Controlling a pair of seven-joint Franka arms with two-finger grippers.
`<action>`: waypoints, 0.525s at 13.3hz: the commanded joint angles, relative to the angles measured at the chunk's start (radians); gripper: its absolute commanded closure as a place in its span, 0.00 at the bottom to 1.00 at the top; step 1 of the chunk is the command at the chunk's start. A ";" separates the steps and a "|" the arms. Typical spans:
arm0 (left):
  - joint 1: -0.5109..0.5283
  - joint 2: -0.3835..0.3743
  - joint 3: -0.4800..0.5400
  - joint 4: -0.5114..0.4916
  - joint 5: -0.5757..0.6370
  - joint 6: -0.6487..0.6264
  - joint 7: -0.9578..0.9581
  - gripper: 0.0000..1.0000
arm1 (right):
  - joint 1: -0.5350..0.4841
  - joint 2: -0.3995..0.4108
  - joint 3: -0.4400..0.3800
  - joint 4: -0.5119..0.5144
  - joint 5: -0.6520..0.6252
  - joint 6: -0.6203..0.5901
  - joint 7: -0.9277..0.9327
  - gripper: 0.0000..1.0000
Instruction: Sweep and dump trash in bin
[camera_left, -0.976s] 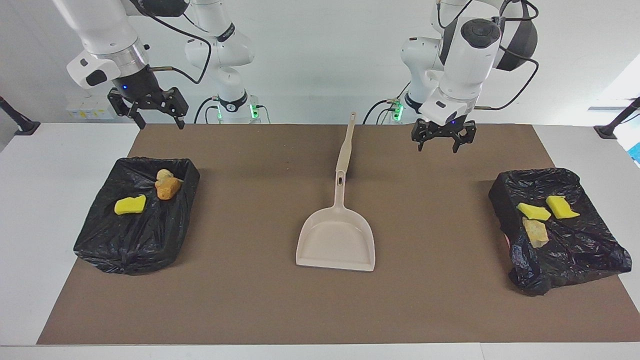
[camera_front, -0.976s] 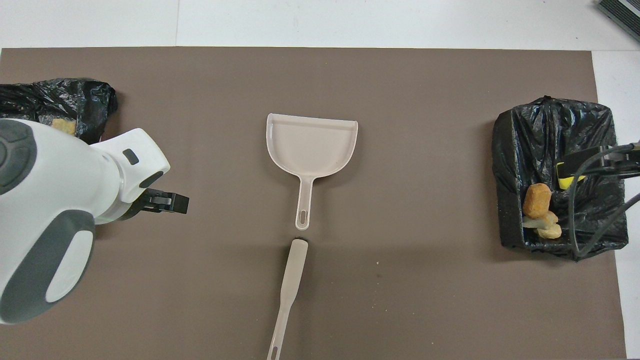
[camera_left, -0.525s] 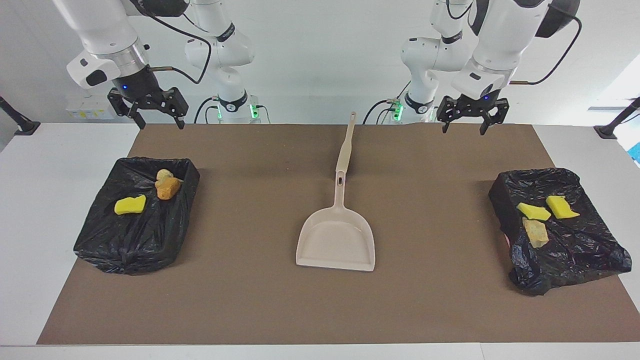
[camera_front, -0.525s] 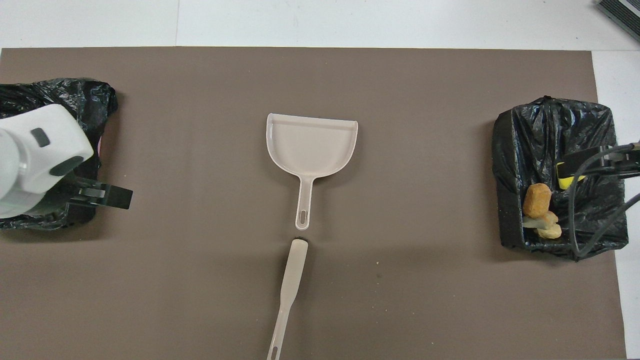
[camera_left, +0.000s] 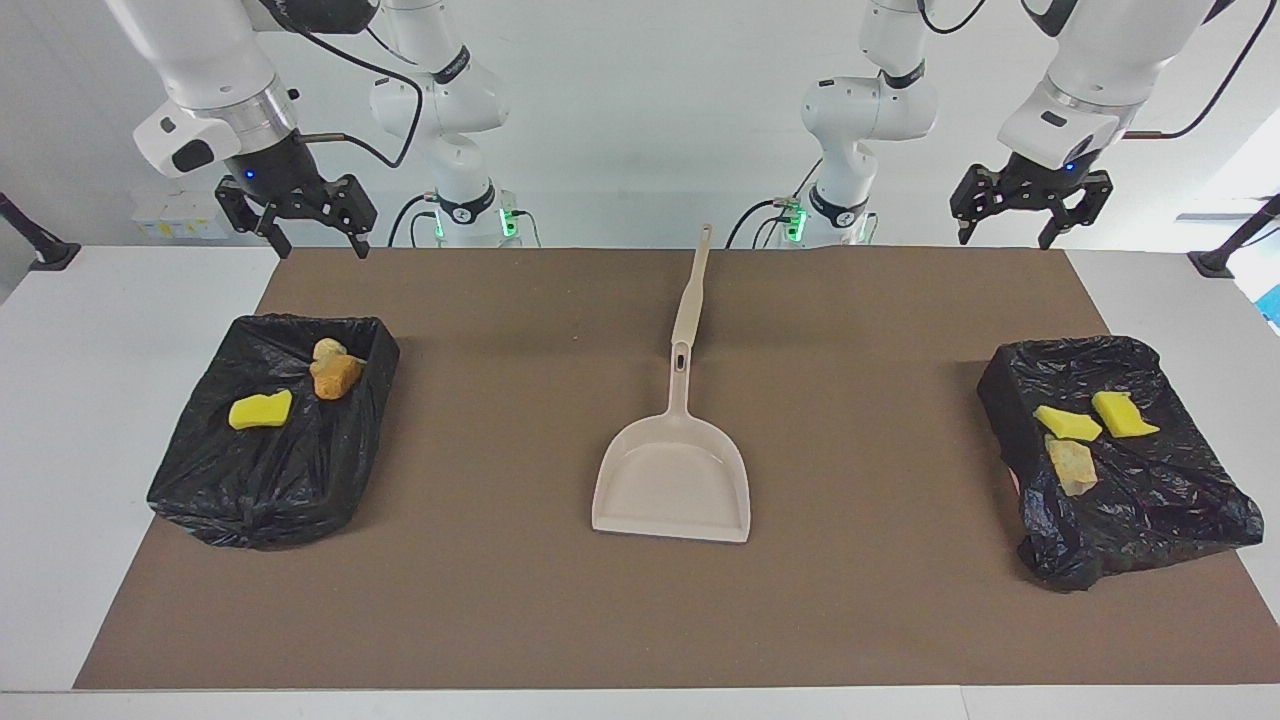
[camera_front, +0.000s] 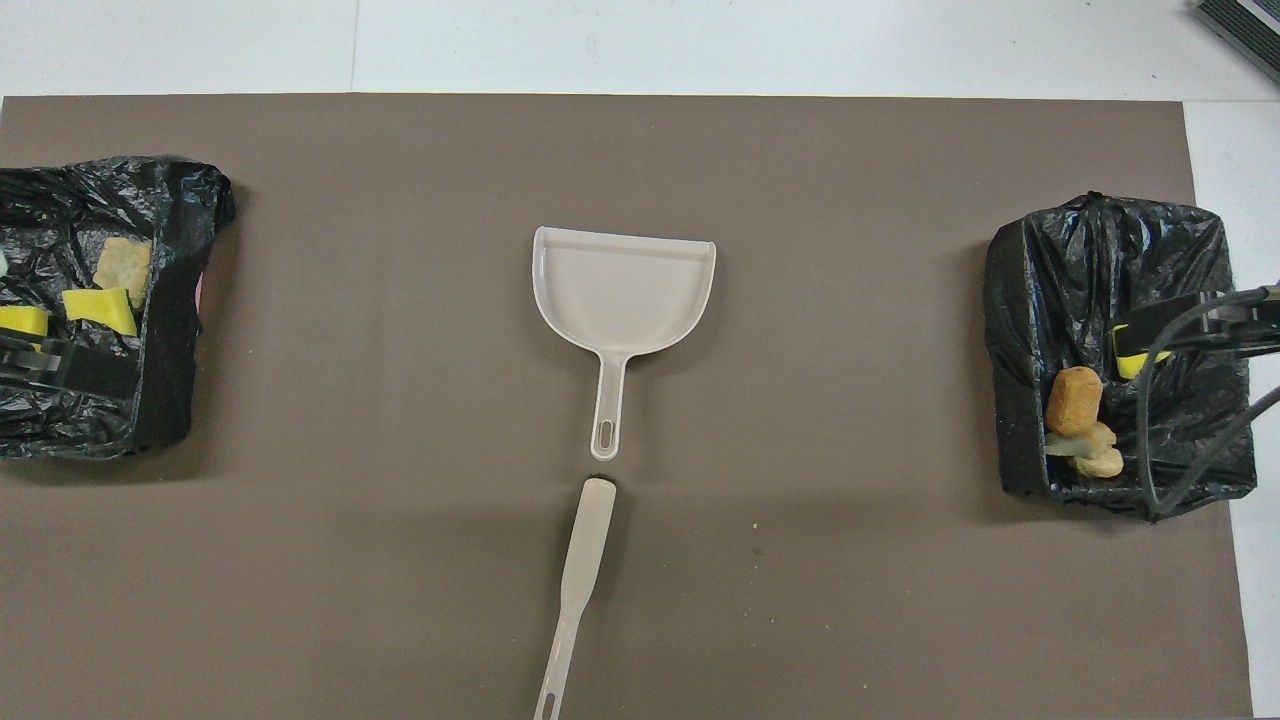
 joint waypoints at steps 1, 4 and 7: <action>0.050 0.088 -0.006 0.141 -0.026 -0.081 0.047 0.00 | -0.007 -0.020 0.004 -0.026 0.012 0.013 0.004 0.00; 0.082 0.157 -0.009 0.255 -0.064 -0.133 0.046 0.00 | -0.007 -0.020 0.004 -0.026 0.012 0.013 0.004 0.00; 0.084 0.105 -0.009 0.203 -0.092 -0.119 0.047 0.00 | -0.007 -0.020 0.004 -0.026 0.012 0.013 0.004 0.00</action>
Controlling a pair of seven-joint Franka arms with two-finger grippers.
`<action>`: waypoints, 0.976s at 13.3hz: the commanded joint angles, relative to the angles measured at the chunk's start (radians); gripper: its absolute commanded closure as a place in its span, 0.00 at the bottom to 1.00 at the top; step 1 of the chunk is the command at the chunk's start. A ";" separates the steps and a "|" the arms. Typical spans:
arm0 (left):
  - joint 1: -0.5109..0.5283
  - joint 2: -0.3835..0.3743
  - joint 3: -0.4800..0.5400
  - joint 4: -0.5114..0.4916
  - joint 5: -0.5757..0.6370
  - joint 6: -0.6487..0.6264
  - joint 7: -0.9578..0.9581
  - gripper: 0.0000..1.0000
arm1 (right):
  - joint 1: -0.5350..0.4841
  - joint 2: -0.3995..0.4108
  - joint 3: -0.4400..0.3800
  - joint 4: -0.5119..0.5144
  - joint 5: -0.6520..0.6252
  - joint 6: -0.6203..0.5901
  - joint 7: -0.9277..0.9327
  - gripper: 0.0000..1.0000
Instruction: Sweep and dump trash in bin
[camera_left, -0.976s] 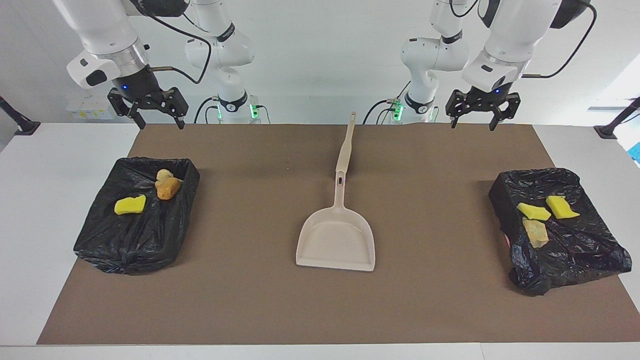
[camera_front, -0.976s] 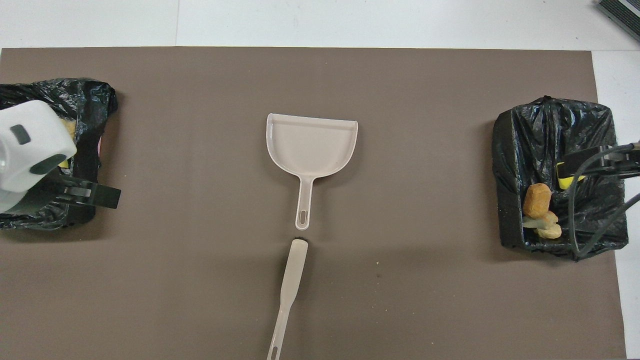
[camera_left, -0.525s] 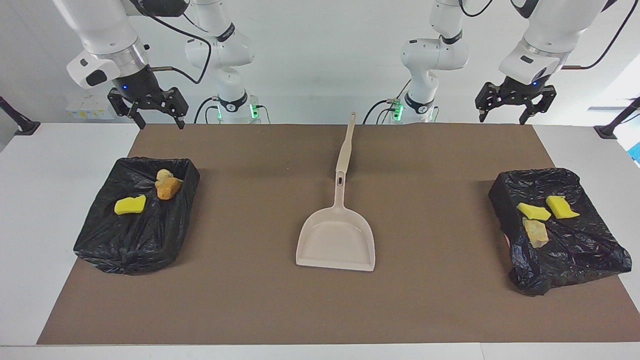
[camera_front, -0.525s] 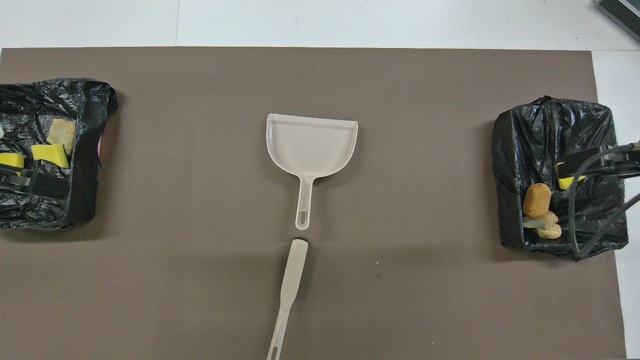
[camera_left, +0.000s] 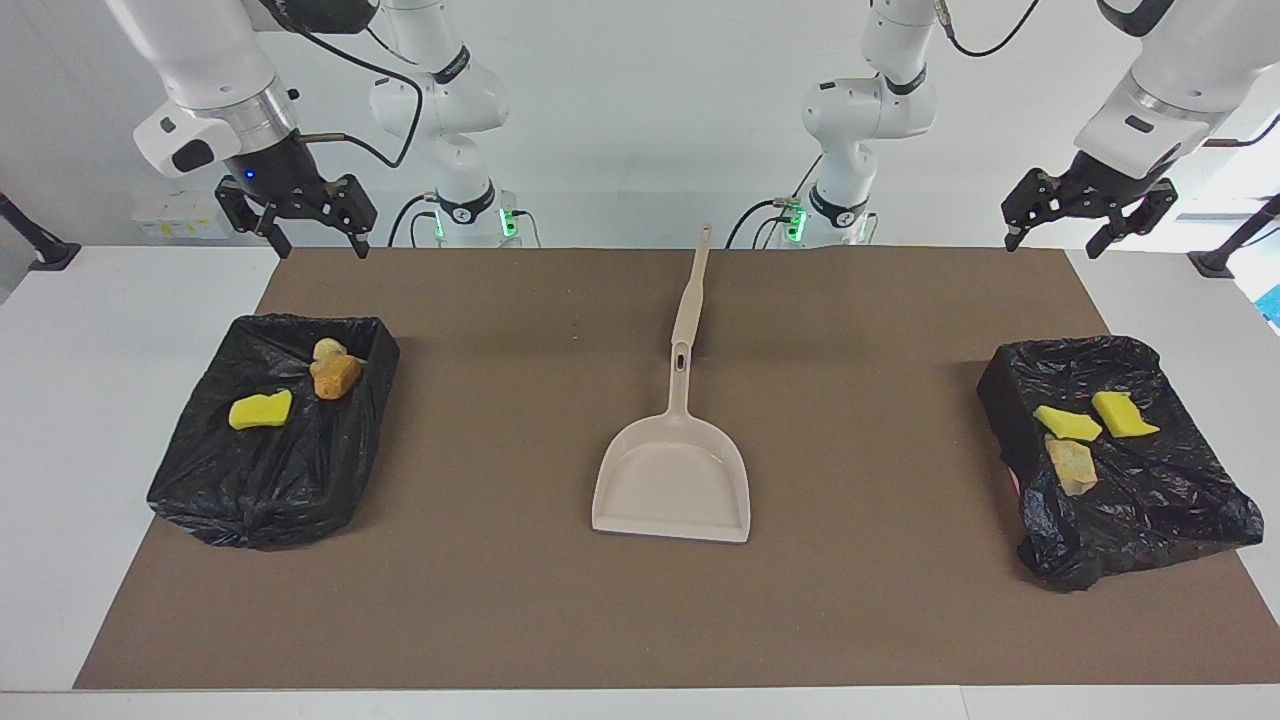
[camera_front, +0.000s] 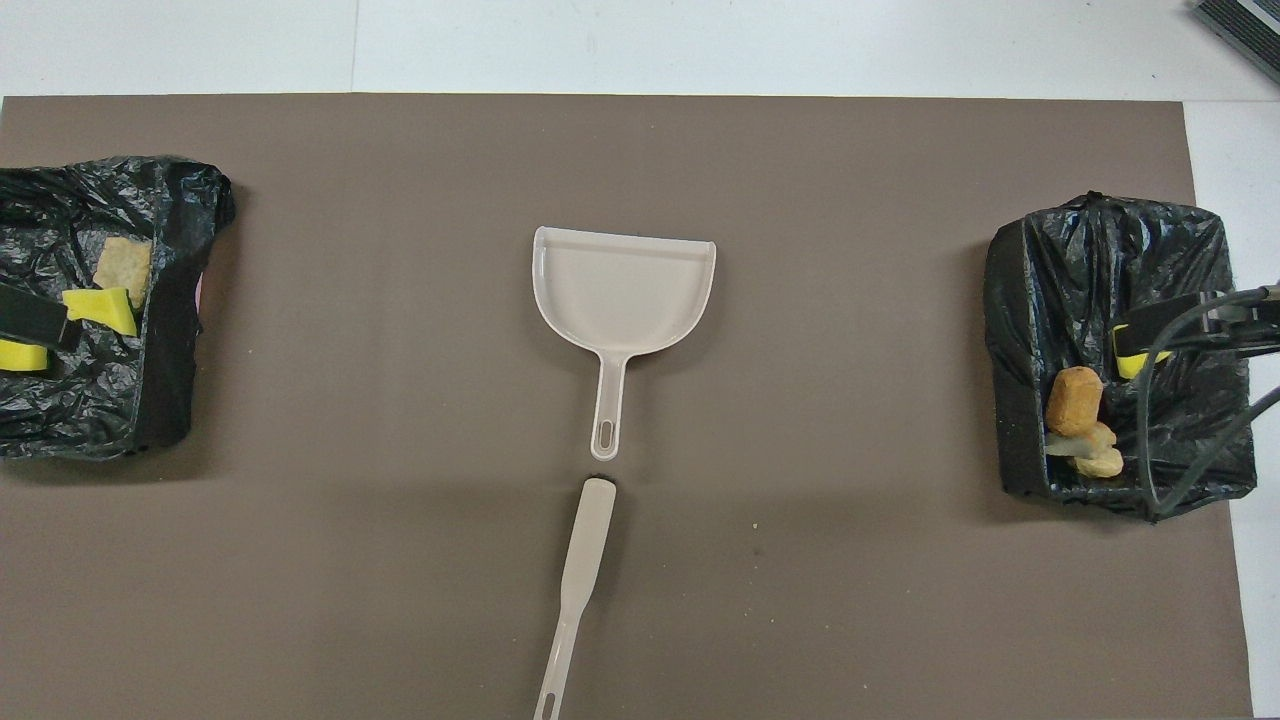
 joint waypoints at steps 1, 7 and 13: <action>0.015 -0.043 -0.010 -0.043 -0.024 -0.009 0.012 0.00 | -0.007 -0.020 0.004 -0.026 0.012 0.013 0.004 0.00; 0.013 -0.088 -0.011 -0.109 -0.026 0.008 0.009 0.00 | -0.007 -0.020 0.004 -0.026 0.012 0.013 0.004 0.00; 0.015 -0.115 -0.013 -0.160 -0.024 0.047 0.001 0.00 | -0.007 -0.020 0.004 -0.026 0.012 0.013 0.004 0.00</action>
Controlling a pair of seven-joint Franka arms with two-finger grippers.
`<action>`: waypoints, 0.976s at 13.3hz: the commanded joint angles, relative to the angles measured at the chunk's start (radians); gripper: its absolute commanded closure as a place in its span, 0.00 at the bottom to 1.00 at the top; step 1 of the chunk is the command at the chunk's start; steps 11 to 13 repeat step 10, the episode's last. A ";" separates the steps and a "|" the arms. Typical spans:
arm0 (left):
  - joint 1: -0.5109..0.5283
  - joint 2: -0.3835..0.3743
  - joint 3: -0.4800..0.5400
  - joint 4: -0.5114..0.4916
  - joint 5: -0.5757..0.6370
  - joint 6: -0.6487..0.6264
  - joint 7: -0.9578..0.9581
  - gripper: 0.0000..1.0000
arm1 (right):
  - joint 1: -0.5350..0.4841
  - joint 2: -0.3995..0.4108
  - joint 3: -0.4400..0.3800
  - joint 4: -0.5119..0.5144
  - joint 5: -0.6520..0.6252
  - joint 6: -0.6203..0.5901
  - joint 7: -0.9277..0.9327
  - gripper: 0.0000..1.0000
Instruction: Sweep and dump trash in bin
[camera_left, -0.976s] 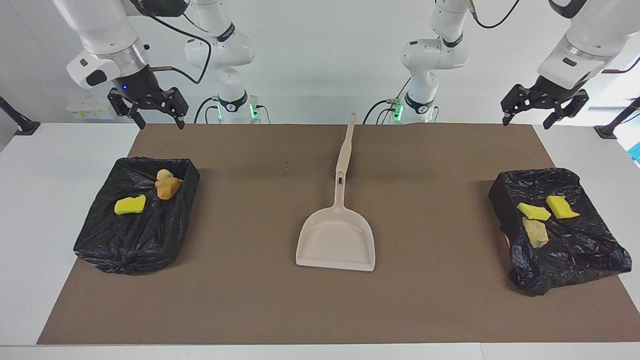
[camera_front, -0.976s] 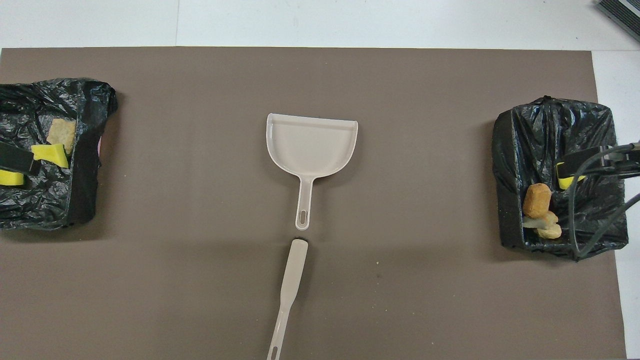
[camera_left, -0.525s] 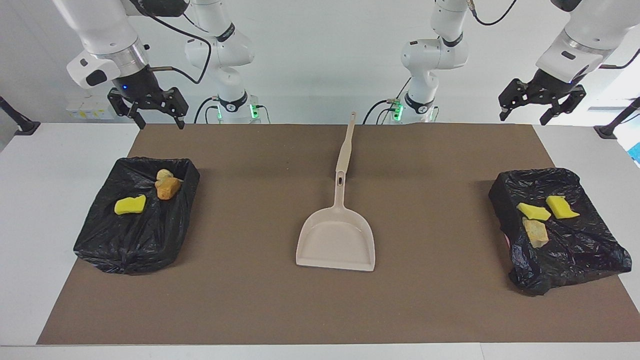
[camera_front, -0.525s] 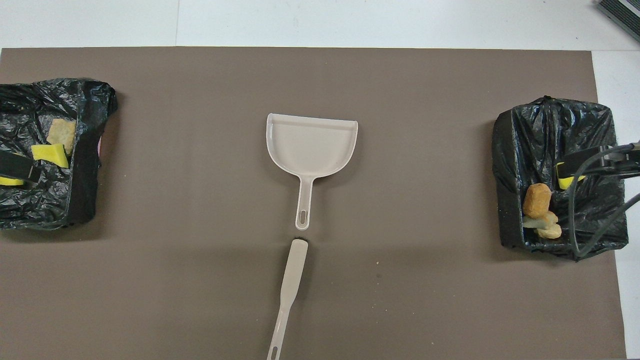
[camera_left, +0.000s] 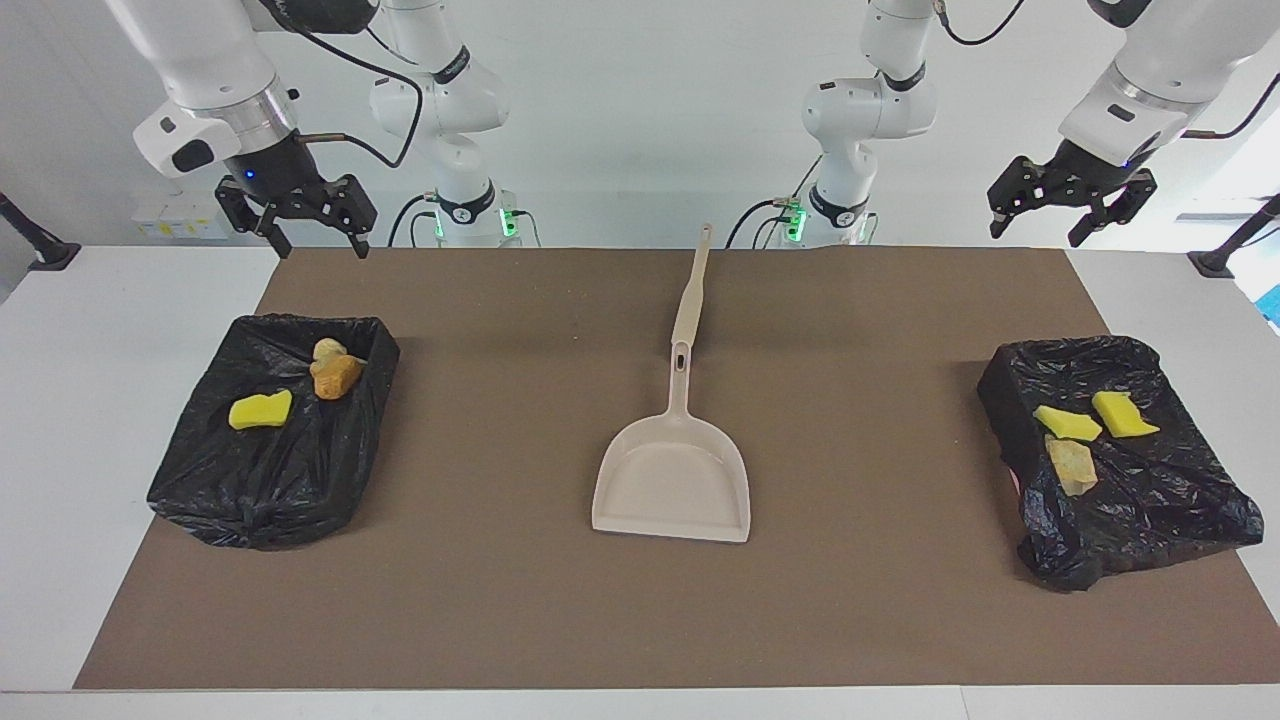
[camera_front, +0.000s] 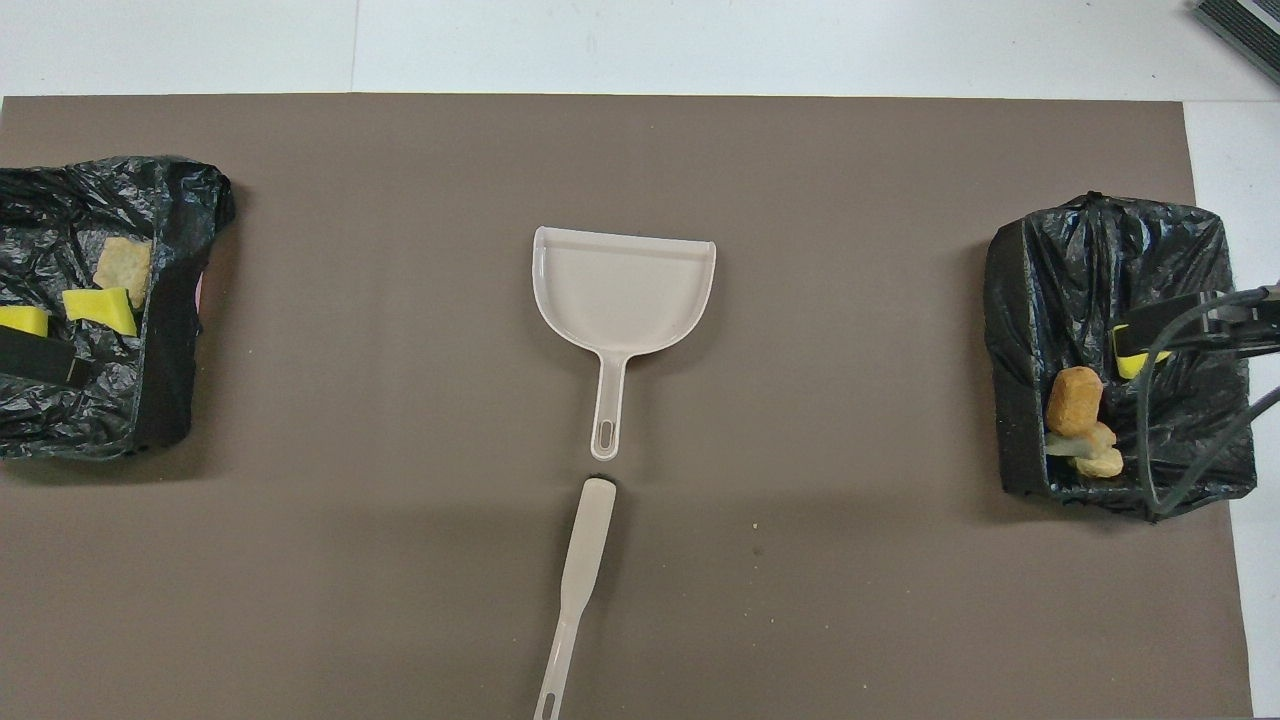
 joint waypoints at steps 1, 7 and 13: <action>0.014 -0.032 -0.007 -0.044 -0.016 0.030 0.001 0.00 | -0.007 -0.020 0.004 -0.025 0.012 0.013 0.004 0.00; 0.014 -0.070 -0.007 -0.116 -0.003 0.077 -0.005 0.00 | -0.007 -0.020 0.004 -0.026 0.012 0.013 0.004 0.00; 0.016 -0.073 -0.007 -0.122 -0.003 0.083 -0.005 0.00 | -0.007 -0.020 0.004 -0.026 0.012 0.013 0.004 0.00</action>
